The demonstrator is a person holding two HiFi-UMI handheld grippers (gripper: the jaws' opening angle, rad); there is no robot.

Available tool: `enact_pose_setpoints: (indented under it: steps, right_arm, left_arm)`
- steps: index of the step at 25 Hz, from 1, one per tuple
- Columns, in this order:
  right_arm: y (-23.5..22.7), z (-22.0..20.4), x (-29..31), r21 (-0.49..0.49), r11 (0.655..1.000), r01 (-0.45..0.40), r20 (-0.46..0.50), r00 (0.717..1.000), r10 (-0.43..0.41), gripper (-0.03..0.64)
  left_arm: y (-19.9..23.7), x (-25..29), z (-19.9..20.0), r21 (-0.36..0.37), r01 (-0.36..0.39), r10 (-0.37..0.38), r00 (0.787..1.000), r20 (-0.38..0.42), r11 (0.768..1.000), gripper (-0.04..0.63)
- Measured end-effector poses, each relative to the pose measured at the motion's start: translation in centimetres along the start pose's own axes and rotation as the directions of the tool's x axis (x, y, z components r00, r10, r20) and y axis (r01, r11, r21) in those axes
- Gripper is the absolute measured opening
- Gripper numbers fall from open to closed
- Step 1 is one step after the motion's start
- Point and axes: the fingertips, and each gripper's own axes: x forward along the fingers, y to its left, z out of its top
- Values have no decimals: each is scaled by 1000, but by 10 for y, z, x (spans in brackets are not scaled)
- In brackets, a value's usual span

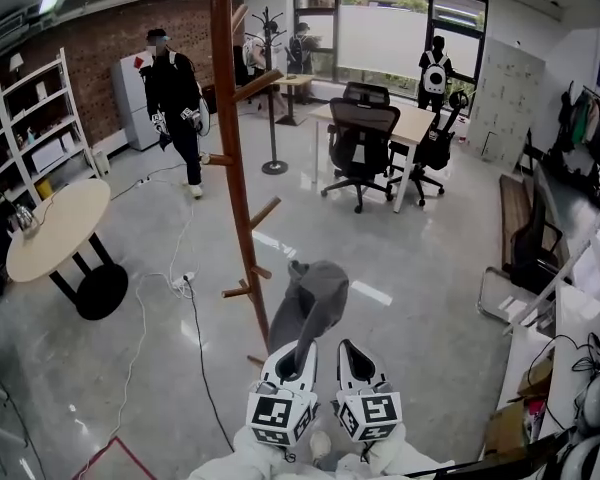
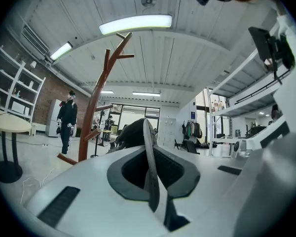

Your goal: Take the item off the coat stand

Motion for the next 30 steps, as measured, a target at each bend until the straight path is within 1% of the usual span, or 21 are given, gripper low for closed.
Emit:
enact_pose_setpoints:
  steps: [4, 8, 13, 18, 21, 23, 27, 30]
  right_arm:
    - [22, -6, -24, 21, 1000, -4, -4, 1000, 4, 9]
    - [40, -14, -47, 39, 999, 11, -22, 1000, -10, 9]
    - [59, -14, -71, 18, 1000, -9, -27, 1000, 9, 9]
    - [64, -6, -75, -15, 999, -31, -22, 999, 30, 9]
    - [65, -4, -80, -18, 999, -41, -21, 999, 41, 9]
    - [65, -1, -82, -21, 998, -52, -12, 999, 52, 9]
    - [67, -7, -83, -24, 996, -89, -44, 995, 88, 9]
    - [71, -2, -82, -40, 992, -117, -34, 993, 116, 9]
  left_arm:
    - [4, -34, -3, -11, -26, 26, 1000, -7, 1000, 17]
    - [8, -66, -9, -30, -44, 44, 999, -23, 999, 17]
    - [4, -92, -10, -38, -61, 60, 998, -15, 997, 17]
    - [-1, -99, -7, -36, -74, 74, 997, 0, 997, 17]
    - [-10, -104, -9, -44, -77, 77, 997, 0, 996, 17]
    - [-15, -106, -8, -35, -76, 77, 997, 5, 996, 17]
    - [-22, -109, -11, -40, -89, 89, 996, -4, 995, 17]
    - [-20, -108, -10, -36, -101, 101, 995, -4, 994, 17]
